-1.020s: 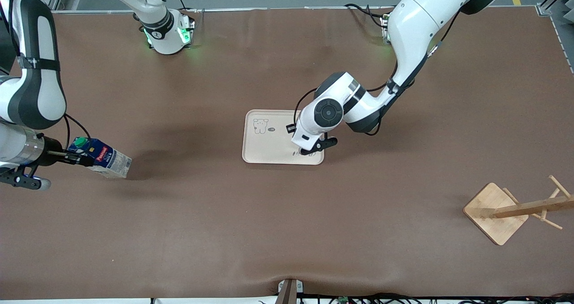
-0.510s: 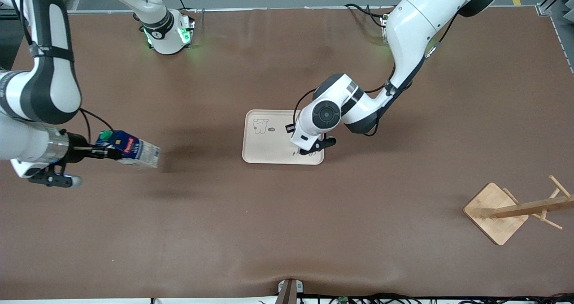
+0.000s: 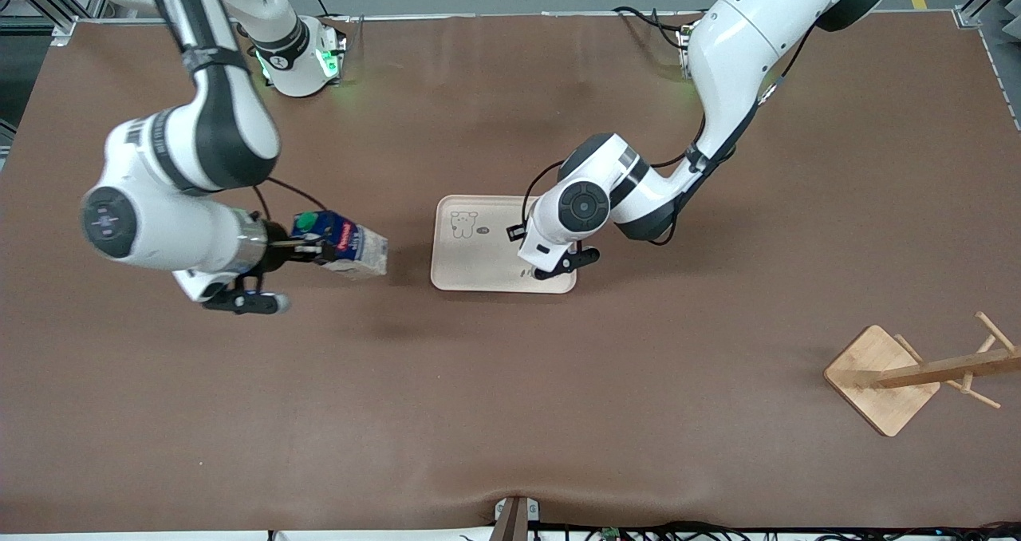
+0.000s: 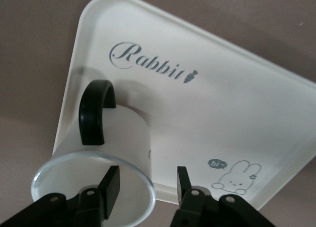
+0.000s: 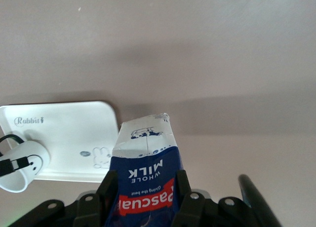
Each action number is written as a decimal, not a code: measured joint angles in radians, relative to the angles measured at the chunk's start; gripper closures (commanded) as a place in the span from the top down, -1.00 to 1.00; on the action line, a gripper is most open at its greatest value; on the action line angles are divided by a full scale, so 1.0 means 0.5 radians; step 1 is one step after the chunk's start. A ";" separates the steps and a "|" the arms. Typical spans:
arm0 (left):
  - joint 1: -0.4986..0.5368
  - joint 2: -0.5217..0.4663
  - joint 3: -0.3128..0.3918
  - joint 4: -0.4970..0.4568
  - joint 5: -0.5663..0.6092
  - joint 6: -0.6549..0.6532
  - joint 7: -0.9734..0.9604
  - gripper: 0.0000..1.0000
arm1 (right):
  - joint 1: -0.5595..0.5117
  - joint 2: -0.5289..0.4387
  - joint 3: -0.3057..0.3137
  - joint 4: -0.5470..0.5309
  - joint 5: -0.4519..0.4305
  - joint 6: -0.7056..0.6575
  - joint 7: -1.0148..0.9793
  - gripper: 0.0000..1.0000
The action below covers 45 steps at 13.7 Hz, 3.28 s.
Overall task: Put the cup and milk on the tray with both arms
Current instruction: 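Release the mug and withdraw the left gripper while the right gripper lowers the milk, then open the right gripper to set the milk carton beside the mug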
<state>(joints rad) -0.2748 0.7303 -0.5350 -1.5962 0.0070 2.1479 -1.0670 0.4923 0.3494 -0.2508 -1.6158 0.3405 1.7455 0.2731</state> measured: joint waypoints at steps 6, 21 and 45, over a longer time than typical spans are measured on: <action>0.017 -0.024 0.000 0.289 0.002 -0.291 0.000 1.00 | 0.378 0.002 -0.002 -0.015 -0.001 0.127 0.750 -1.00; 0.927 -0.646 0.010 0.399 0.046 -0.940 0.615 1.00 | 0.740 0.129 -0.015 -0.290 -0.049 0.707 1.062 1.00; 0.895 -1.356 0.511 0.381 0.046 -1.330 1.700 1.00 | 0.455 -0.004 -0.227 0.672 -0.123 -0.438 1.164 1.00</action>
<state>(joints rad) 0.1725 0.0525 -0.2793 -1.4056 0.0301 1.4830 -0.2172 0.7200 0.3477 -0.3642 -1.2797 0.2788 1.5265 0.8551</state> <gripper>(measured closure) 0.000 0.000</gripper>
